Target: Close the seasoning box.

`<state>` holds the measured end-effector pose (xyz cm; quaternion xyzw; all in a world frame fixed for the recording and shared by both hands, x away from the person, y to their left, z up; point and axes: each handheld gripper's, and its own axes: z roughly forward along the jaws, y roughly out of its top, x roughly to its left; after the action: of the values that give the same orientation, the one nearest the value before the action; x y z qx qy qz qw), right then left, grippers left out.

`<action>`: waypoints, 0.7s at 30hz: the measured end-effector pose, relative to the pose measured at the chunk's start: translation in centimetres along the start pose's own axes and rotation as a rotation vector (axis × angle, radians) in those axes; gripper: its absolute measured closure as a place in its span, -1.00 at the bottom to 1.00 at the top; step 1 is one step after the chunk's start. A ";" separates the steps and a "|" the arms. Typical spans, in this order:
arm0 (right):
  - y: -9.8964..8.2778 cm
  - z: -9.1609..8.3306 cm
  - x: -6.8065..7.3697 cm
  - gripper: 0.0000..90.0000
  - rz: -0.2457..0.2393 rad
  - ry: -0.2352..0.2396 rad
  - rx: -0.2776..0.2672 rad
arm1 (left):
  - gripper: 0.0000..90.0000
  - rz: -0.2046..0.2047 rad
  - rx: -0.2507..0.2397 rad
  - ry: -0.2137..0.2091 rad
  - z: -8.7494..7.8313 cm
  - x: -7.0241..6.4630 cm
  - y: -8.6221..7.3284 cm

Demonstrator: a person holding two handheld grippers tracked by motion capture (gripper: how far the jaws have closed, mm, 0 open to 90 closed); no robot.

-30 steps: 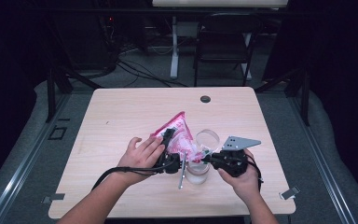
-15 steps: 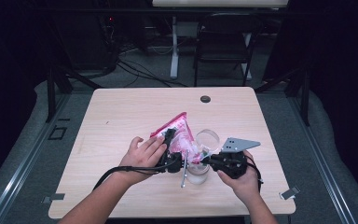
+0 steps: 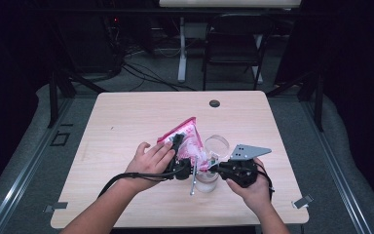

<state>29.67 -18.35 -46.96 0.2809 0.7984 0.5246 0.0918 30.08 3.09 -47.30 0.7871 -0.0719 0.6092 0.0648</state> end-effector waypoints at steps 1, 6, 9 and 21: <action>0.0 0.0 0.0 1.00 0.000 0.000 0.000 | 0.62 0.005 -0.003 0.004 0.0 0.0 0.0; 0.0 0.1 0.0 1.00 0.000 0.002 0.002 | 0.62 0.007 0.005 0.003 0.1 0.0 0.1; 0.0 0.1 0.0 1.00 0.000 0.004 0.002 | 0.62 0.009 0.007 -0.004 0.1 0.0 0.1; -0.1 0.1 0.0 1.00 0.000 0.010 0.005 | 0.62 -0.002 0.000 -0.006 0.3 -0.1 0.1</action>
<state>29.69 -18.27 -47.07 0.2786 0.8003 0.5238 0.0872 30.31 2.97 -47.45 0.7890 -0.0714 0.6068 0.0650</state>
